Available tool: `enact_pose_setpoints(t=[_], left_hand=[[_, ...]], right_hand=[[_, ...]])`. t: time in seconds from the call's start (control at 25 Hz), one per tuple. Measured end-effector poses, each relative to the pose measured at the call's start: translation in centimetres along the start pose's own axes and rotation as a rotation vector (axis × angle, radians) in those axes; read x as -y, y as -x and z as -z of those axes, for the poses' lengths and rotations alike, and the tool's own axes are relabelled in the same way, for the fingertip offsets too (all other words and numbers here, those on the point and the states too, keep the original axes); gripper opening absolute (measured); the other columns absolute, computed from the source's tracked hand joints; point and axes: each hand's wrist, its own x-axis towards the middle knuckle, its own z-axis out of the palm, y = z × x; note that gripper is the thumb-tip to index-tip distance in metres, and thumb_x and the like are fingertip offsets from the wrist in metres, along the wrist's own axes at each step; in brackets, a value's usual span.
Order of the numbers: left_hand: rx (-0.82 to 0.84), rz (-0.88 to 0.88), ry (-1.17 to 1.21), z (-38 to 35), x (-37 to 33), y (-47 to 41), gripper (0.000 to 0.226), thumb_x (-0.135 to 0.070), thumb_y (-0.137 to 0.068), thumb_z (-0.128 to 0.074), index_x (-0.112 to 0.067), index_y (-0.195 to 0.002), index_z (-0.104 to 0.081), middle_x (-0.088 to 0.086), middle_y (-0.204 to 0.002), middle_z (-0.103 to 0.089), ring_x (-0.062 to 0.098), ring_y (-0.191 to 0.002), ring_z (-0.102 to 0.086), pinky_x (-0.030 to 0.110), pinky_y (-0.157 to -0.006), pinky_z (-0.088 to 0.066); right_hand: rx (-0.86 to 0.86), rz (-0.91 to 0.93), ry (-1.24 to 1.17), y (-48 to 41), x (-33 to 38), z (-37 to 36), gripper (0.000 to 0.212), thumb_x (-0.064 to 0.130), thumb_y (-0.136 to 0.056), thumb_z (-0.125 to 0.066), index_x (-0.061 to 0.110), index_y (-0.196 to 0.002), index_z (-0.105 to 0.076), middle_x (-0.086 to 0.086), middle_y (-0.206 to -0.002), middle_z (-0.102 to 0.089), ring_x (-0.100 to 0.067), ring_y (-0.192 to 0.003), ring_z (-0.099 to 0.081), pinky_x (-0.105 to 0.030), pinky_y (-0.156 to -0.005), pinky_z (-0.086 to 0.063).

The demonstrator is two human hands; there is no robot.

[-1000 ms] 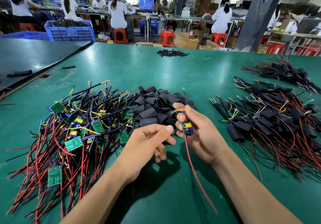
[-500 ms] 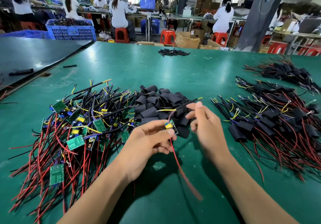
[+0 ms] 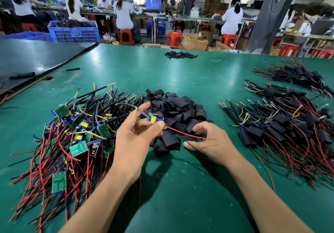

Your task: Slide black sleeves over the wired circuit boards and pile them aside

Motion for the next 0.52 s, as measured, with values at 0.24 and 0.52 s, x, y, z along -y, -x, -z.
enact_pose_setpoints(t=[0.24,0.52], left_hand=[[-0.053,-0.179,-0.399,-0.2,0.4,0.7,0.068,-0.009,-0.086,-0.075,-0.045,-0.138,-0.051,-0.015,-0.078,-0.067,0.002,-0.07,-0.062,0.015,-0.081,-0.052],[-0.152,-0.043,-0.312,0.3,0.7,0.1,0.06,-0.002,-0.091,-0.064,-0.032,-0.14,-0.048,0.01,-0.086,-0.069,0.015,-0.063,-0.07,0.018,-0.067,-0.056]], right_hand=[[0.003,0.042,0.04,0.3,0.4,-0.1,0.041,0.04,-0.071,-0.086,0.032,-0.105,-0.063,0.013,-0.09,-0.061,-0.004,-0.074,-0.054,-0.03,-0.076,-0.048],[0.162,0.046,0.164,0.3,0.5,2.2,0.03,0.04,-0.081,-0.079,0.02,-0.103,-0.074,-0.003,-0.087,-0.069,-0.019,-0.081,-0.063,-0.017,-0.065,-0.043]])
